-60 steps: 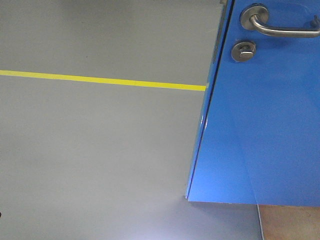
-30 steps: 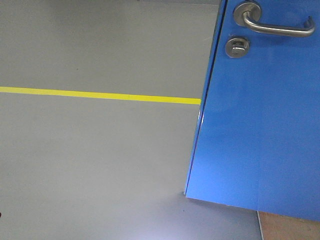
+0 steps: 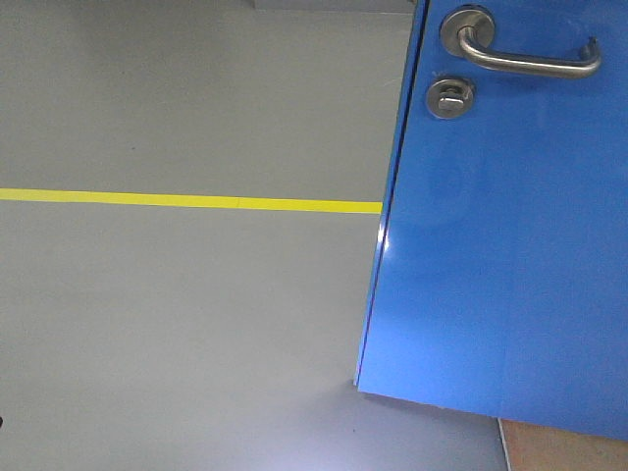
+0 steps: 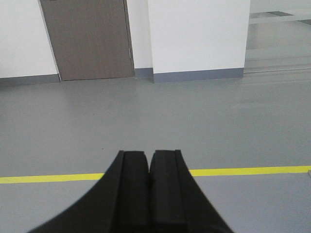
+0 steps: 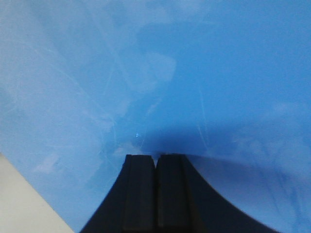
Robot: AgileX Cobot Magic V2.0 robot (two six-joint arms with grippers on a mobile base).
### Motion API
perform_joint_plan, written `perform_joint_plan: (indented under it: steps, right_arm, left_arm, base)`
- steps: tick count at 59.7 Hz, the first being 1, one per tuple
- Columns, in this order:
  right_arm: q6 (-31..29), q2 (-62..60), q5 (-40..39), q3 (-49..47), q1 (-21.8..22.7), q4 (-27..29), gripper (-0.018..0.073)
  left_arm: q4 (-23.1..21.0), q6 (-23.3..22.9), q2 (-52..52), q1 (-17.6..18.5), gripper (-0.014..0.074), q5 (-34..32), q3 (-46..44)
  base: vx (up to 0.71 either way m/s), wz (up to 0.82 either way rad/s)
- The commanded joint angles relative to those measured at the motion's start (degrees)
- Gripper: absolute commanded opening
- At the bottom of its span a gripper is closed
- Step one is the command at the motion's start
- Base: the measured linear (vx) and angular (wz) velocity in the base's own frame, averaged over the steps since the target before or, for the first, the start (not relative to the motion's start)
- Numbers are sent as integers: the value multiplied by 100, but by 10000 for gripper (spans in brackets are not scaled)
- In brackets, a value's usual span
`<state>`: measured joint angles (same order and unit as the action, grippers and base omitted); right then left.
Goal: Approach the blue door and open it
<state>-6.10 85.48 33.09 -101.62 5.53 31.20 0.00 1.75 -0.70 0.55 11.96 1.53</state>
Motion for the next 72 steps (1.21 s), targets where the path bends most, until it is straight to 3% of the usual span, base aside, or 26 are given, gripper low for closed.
perform_joint_plan:
  steps: [1,72]
  right_arm:
    - [-62,-63,-799,-169,21,60,-8]
    - [-62,-63,-806,-169,21,57,-8]
  left_arm:
    - [0,-18,-79,44,70,-481,34]
    - [0,-18,-79,44,70,-481,34]
  base:
    - [-3,1]
    - [-3,-1]
